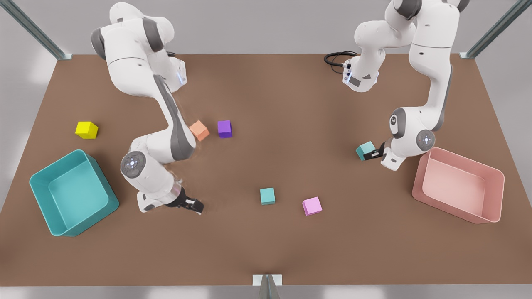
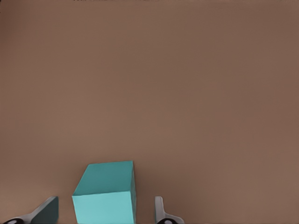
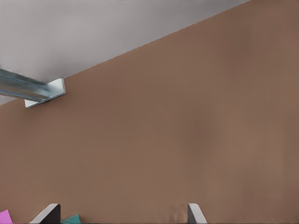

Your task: Stack the two blue cubes on top of each other

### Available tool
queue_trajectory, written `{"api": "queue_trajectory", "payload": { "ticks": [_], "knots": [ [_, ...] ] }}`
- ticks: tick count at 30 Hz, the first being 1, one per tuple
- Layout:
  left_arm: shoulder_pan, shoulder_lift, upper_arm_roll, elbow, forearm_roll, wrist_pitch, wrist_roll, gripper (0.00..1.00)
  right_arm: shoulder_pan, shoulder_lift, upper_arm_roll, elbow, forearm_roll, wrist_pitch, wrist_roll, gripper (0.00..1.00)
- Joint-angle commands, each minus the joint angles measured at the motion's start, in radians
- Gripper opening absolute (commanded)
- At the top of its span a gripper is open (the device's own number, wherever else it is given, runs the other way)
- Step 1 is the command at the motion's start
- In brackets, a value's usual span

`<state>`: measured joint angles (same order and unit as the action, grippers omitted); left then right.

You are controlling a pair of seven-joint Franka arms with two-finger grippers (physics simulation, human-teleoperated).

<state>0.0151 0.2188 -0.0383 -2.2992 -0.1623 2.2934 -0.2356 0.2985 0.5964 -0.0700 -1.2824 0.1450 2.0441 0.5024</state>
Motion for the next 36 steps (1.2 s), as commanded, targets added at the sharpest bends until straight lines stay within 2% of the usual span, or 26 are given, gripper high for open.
{"api": "queue_trajectory", "payload": {
  "ticks": [1,2,7,9,11,18,23,24,25,26,29,32,33,34,35,36],
  "knots": [
    [0.002,0.005,0.0,-0.008,0.001,0.08,-0.145,1.0,-0.055,-0.024,-0.011,0.005,-0.271,-0.46,-0.35,1.0],
    [0.003,0.008,0.0,-0.009,0.001,0.08,-0.148,1.0,-0.116,-0.035,-0.016,0.012,-0.16,-0.461,-0.377,1.0],
    [0.017,0.001,0.0,-0.043,0.001,0.086,-0.148,1.0,-0.217,-0.11,-0.02,0.005,-0.142,-0.478,-0.467,1.0],
    [0.008,0.001,-0.002,-0.052,0.0,0.1,-0.148,1.0,-0.259,-0.286,-0.013,-0.067,-0.134,-0.539,-0.525,1.0],
    [0.005,0.002,-0.002,-0.062,0.0,0.1,-0.148,1.0,-0.236,-0.383,-0.011,-0.1,-0.143,-0.536,-0.528,1.0],
    [-0.017,0.016,-0.002,-0.115,0.0,0.101,-0.148,1.0,-0.2,-0.362,-0.01,-0.103,-0.193,-0.521,-0.528,1.0],
    [-0.032,0.091,-0.002,-0.111,0.001,0.147,-0.137,1.0,-0.197,-0.356,-0.01,-0.103,-0.194,-0.521,-0.528,1.0],
    [-0.034,0.099,-0.002,-0.109,0.001,0.147,-0.129,0.97,-0.199,-0.349,-0.01,-0.103,-0.194,-0.521,-0.528,1.0],
    [-0.038,0.099,-0.002,-0.108,0.001,0.146,-0.129,0.76,-0.199,-0.345,-0.01,-0.103,-0.194,-0.521,-0.528,1.0],
    [-0.038,0.096,-0.002,-0.106,0.001,0.144,-0.129,0.7,-0.199,-0.342,-0.01,-0.103,-0.194,-0.521,-0.528,1.0],
    [-0.037,0.082,-0.002,-0.094,0.001,0.136,-0.131,0.66,-0.184,-0.334,-0.01,-0.103,-0.205,-0.519,-0.528,1.0],
    [-0.037,0.047,-0.009,0.003,0.001,0.009,-0.131,0.66,-0.183,-0.334,-0.01,-0.103,-0.206,-0.519,-0.528,1.0],
    [-0.037,0.045,-0.063,0.068,0.003,-0.073,-0.152,0.66,-0.167,-0.334,-0.011,-0.101,-0.225,-0.519,-0.528,1.0],
    [-0.038,0.036,-0.107,0.173,0.009,-0.185,-0.218,0.66,-0.168,-0.328,-0.01,-0.1,-0.295,-0.519,-0.544,1.0],
    [-0.053,0.05,-0.169,0.367,0.107,-0.366,-0.322,0.66,-0.179,-0.337,-0.014,-0.101,-0.233,-0.53,-0.57,1.0],
    [-0.118,0.121,-0.19,0.553,0.133,-0.475,-0.474,0.66,-0.182,-0.333,-0.019,-0.092,-0.222,-0.521,-0.57,1.0]
  ]
}}
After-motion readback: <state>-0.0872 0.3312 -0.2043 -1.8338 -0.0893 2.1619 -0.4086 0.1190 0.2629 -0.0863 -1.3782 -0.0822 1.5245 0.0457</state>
